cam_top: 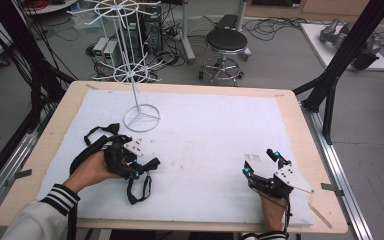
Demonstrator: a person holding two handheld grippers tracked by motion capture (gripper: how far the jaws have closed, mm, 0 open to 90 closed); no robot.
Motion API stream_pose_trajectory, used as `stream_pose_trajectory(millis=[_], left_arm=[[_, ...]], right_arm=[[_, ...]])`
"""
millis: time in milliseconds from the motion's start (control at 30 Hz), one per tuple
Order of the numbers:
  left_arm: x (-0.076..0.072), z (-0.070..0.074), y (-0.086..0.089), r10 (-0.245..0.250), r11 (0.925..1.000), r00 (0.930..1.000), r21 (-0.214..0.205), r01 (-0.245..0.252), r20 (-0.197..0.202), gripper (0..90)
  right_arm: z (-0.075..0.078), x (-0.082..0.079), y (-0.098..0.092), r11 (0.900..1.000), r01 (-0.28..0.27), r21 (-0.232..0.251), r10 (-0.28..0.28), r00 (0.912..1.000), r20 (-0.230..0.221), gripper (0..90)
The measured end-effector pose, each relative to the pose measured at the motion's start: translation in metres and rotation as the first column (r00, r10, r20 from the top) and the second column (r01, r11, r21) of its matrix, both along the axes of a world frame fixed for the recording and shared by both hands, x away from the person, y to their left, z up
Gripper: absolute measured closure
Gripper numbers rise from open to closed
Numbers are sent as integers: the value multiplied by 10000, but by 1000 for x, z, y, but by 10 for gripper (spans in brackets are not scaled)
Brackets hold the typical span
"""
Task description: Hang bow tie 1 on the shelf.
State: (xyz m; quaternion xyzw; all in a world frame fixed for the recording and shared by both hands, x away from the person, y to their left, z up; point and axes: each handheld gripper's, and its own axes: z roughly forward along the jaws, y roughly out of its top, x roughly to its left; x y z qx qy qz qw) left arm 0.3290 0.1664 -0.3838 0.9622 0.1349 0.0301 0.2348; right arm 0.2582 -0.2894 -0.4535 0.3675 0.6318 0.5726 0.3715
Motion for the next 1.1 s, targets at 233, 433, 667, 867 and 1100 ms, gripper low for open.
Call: stream_pose_trajectory(millis=[233,433,667,867,1100], left_arm=[[-1,6,2,233,9982,9995,-559,-221,205,737],[0,17,6,754,9891,9963,-1299,-696,408,737],[1,26,12,1128,9763,9921,-1917,-1004,548,736],[2,33,15,1446,9616,9869,-2454,-1230,716,737],[3,42,18,1894,9336,9785,-3237,-1536,818,738]], right_arm=[[0,1,0,10000,19,-61,-19,10000,75,112],[0,0,0,10000,19,-54,-18,10000,74,113],[0,1,0,10000,26,-66,-25,10000,83,112],[0,1,-1,10000,19,-62,-18,10000,93,112],[0,0,0,10000,4,-6,-4,10000,13,112]])
